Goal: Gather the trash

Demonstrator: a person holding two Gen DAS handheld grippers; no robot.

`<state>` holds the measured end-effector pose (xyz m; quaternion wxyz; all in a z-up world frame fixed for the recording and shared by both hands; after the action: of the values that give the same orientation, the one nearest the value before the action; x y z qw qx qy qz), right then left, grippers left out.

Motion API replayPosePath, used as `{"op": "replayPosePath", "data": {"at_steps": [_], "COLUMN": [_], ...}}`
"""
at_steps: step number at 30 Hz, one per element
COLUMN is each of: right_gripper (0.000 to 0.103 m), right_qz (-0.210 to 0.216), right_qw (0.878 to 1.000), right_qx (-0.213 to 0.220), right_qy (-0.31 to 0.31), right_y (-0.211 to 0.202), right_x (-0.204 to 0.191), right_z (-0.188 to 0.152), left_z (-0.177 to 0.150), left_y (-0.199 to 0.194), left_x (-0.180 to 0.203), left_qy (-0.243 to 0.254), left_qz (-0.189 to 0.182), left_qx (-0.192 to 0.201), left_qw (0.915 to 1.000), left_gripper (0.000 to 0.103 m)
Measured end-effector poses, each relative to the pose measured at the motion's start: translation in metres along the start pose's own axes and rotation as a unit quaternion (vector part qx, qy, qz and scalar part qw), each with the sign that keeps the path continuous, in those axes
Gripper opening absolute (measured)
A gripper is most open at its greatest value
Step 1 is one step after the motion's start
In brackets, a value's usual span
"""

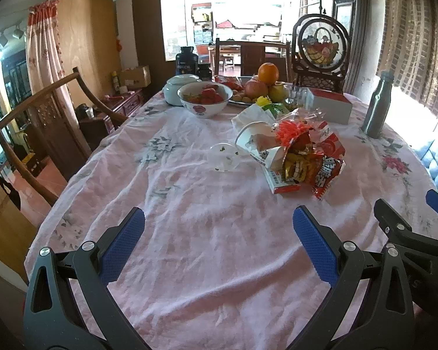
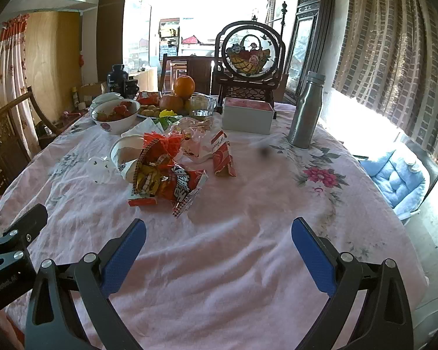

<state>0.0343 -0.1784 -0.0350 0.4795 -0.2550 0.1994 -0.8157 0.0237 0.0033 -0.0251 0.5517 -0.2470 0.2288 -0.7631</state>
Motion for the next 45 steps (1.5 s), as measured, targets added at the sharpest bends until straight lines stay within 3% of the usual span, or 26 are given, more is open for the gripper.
{"op": "replayPosePath", "data": {"at_steps": [45], "right_gripper": [0.098], "right_qz": [0.003], "right_qw": [1.000], "right_qx": [0.003], "right_qy": [-0.002], "right_y": [-0.0040], "right_x": [0.0000], "right_z": [-0.0010], "left_z": [-0.0004], "left_y": [-0.0014], "left_x": [-0.0010], "left_qy": [-0.007], "left_qz": [-0.002], "left_qx": [-0.003], "left_qw": [1.0000], "left_gripper": [0.097]}}
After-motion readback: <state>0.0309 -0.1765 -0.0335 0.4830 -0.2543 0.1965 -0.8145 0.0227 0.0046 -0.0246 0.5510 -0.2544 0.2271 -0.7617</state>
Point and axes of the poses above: each gripper's, at about its wrist camera, not at the fingertips, and y roughly the way its jaws point, x to its right, z to its top, the point moved 3 cm from there along y, roughly the way its jaws point, and after that the axes turned 15 degrees about -z, right-handed, at the moved point
